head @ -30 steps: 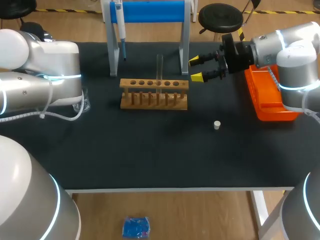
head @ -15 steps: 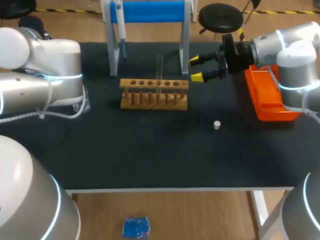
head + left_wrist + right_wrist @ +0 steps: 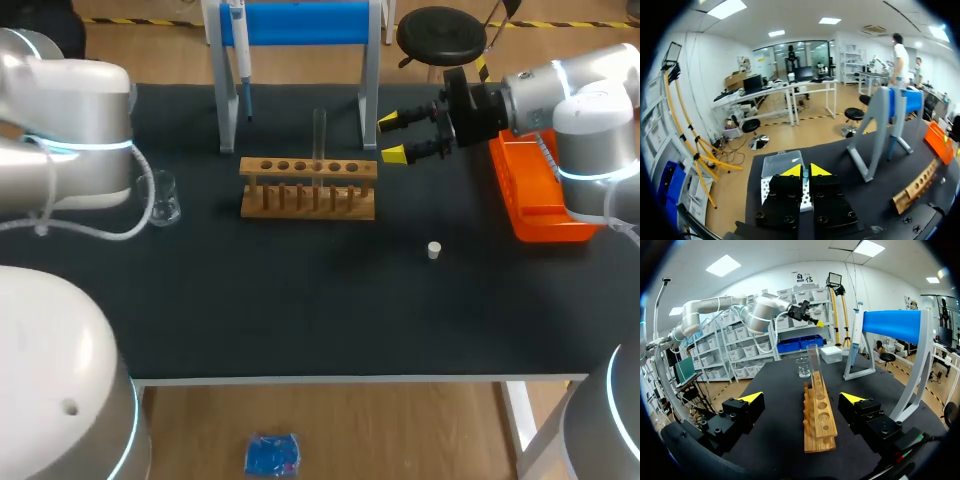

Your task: Invert the test tube, pick up the pipette, mount the tip to pipette, aspirate from beaker and dispense into the tube, eject the tip, return the pipette, and cap with the stopper.

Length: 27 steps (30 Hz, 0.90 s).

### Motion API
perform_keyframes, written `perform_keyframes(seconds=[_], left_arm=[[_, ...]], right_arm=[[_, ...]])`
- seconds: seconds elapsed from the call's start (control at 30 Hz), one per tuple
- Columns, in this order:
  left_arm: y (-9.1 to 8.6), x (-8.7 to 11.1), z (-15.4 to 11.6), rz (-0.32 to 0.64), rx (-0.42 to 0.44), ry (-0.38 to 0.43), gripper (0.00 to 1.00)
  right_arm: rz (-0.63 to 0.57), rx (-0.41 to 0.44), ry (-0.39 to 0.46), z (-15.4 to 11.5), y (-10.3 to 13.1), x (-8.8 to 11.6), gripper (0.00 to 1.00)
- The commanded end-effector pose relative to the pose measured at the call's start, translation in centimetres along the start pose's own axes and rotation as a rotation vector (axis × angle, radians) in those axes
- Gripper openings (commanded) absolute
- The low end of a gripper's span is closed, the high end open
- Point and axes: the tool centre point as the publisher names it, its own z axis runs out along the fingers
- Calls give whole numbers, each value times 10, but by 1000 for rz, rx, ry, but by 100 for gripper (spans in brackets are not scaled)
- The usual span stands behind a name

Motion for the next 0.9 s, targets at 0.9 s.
perform_keyframes(seconds=[0.9], left_arm=[[-19, 21, -104, 231, -8, 303, 0]], right_arm=[[-1, 1, -2, 0, 0, 0, 100]])
